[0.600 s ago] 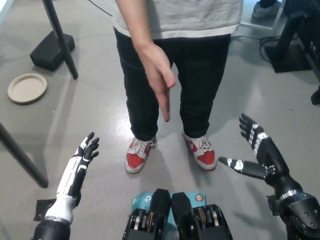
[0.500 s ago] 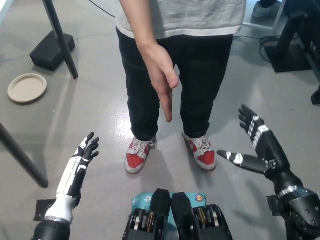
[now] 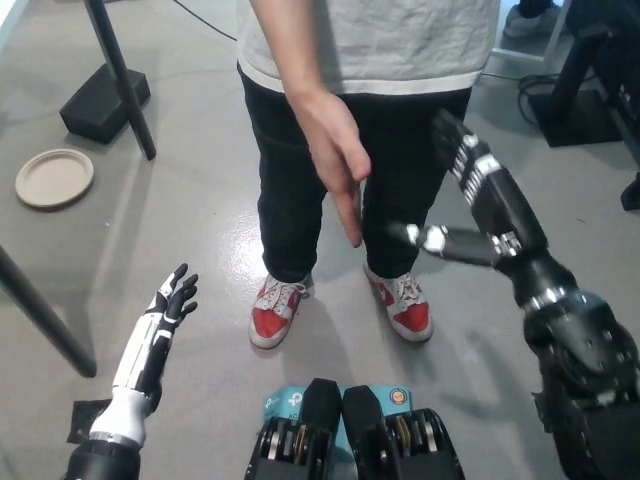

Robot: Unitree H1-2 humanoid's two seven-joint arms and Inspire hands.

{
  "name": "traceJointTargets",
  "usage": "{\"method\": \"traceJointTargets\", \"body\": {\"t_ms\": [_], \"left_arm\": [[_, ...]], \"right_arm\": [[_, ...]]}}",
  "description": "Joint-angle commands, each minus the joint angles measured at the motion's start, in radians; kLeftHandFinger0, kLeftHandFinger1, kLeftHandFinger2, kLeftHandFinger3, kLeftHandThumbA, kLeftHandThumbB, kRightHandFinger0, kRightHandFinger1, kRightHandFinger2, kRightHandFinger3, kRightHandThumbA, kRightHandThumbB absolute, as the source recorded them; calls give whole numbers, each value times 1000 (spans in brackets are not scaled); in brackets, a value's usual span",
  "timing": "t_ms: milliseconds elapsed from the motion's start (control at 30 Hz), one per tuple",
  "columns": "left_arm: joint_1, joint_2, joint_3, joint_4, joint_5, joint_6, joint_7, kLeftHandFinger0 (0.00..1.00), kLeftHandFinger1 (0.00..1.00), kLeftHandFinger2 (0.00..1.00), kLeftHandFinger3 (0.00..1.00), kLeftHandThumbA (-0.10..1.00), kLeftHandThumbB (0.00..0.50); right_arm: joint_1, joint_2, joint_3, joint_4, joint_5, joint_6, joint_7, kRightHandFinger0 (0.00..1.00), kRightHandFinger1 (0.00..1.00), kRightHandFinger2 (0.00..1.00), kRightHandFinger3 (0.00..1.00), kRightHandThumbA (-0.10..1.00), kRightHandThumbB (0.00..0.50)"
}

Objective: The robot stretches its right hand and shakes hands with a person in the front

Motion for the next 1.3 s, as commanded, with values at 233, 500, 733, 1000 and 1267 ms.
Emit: {"method": "traceJointTargets", "body": {"t_ms": [233, 500, 733, 1000, 1267], "left_arm": [[-25, 8, 7, -9, -8, -33, -5, 1000, 1000, 1000, 1000, 953, 122], [-25, 11, 6, -7, -15, -31, -13, 1000, 1000, 1000, 1000, 960, 134], [-32, 12, 7, -5, -8, -29, -6, 1000, 1000, 1000, 1000, 956, 137], [-32, 15, 7, -20, -11, -13, -9, 1000, 1000, 1000, 1000, 941, 150], [-42, 21, 8, -10, -13, -20, -13, 1000, 1000, 1000, 1000, 955, 162]], "right_arm": [[-230, 19, 68, 234, -113, 24, -23, 1000, 1000, 1000, 1000, 1000, 372], [-342, 36, 72, 436, -121, -30, -25, 1000, 1000, 1000, 1000, 1000, 371], [-419, 53, 77, 508, -139, -43, -31, 1000, 1000, 1000, 1000, 1000, 409], [-434, 91, 88, 503, -243, -9, -167, 1000, 1000, 1000, 1000, 155, 306], [-400, 89, 95, 408, -301, 27, -193, 1000, 1000, 1000, 1000, 185, 255]]}}
